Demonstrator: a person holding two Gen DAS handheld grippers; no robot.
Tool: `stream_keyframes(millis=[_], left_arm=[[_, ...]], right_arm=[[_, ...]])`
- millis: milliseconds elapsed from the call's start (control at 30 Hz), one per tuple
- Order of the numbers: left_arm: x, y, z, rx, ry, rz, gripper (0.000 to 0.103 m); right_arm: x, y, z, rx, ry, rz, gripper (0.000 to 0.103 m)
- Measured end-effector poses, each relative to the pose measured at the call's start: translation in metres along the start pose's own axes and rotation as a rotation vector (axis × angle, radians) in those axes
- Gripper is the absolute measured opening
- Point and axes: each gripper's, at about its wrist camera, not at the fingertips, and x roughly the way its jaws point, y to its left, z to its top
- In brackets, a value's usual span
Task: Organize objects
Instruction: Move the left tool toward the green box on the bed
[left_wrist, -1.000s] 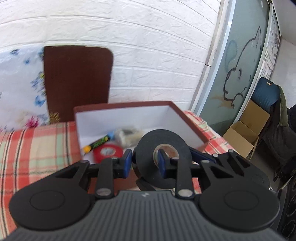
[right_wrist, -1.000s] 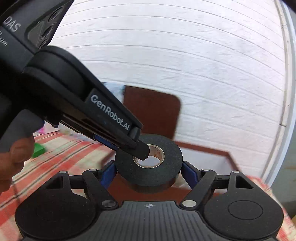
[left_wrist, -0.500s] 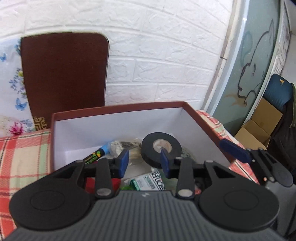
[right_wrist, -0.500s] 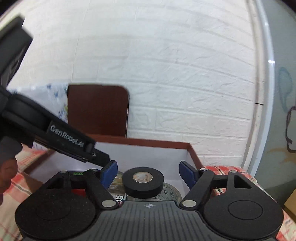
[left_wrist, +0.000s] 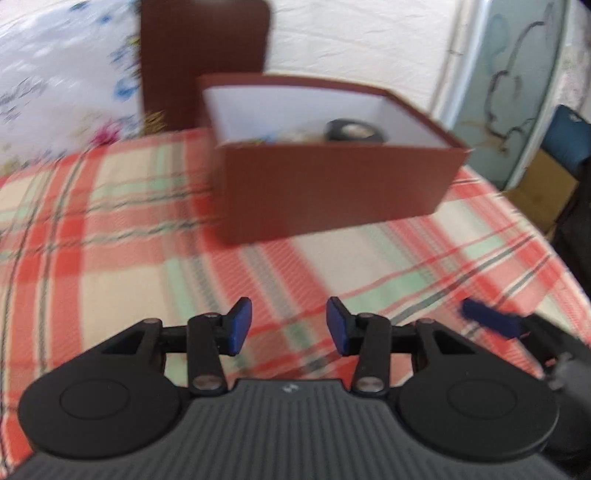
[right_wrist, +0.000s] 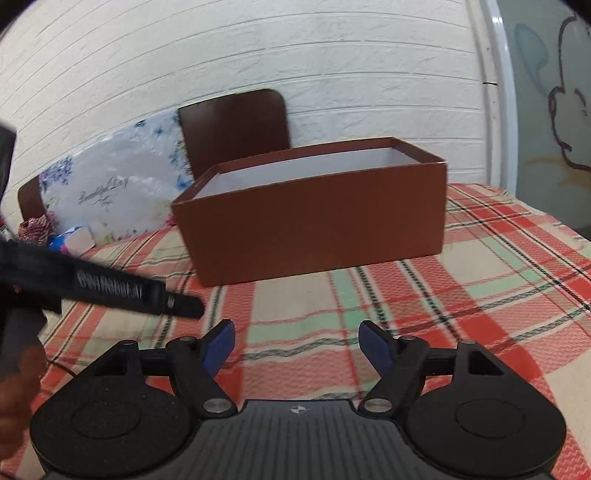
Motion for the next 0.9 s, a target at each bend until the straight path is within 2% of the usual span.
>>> stream_keyframes(millis=[267, 433, 533, 600, 667, 700, 767, 800, 867, 900], left_arm=[[-0.023, 0.102, -0.029, -0.143, -0.029, 0.192, 0.047], [-0.036, 0.167, -0.041, -0.200, -0.035, 0.310, 0.047], [-0.046, 0.197, -0.049, -0.197, -0.058, 0.379, 0.048], [-0.054, 0.219, -0.052, -0.187, -0.071, 0.452, 0.048], [-0.067, 0.250, -0.054, -0.207, -0.117, 0.541, 0.049], [-0.074, 0.269, -0.056, -0.234, -0.137, 0.594, 0.052], [-0.080, 0.307, -0.062, -0.322, -0.129, 0.673, 0.054], [-0.081, 0.327, -0.070, -0.377, -0.116, 0.688, 0.055], [-0.094, 0.348, -0.089, -0.455, -0.227, 0.633, 0.060], [-0.099, 0.352, -0.092, -0.481, -0.257, 0.610, 0.061]], right_arm=[[-0.021, 0.043, 0.005, -0.114, -0.056, 0.073, 0.073], [-0.011, 0.064, -0.001, -0.174, -0.015, 0.112, 0.067], [-0.001, 0.077, -0.002, -0.215, 0.018, 0.149, 0.063], [0.009, 0.089, -0.003, -0.240, 0.047, 0.189, 0.057], [0.021, 0.105, -0.001, -0.273, 0.069, 0.234, 0.056], [0.028, 0.116, 0.000, -0.290, 0.081, 0.260, 0.056], [0.045, 0.140, 0.000, -0.321, 0.125, 0.318, 0.056], [0.054, 0.153, 0.000, -0.335, 0.146, 0.342, 0.056], [0.073, 0.181, 0.000, -0.375, 0.160, 0.380, 0.056], [0.082, 0.195, 0.001, -0.396, 0.159, 0.395, 0.056]])
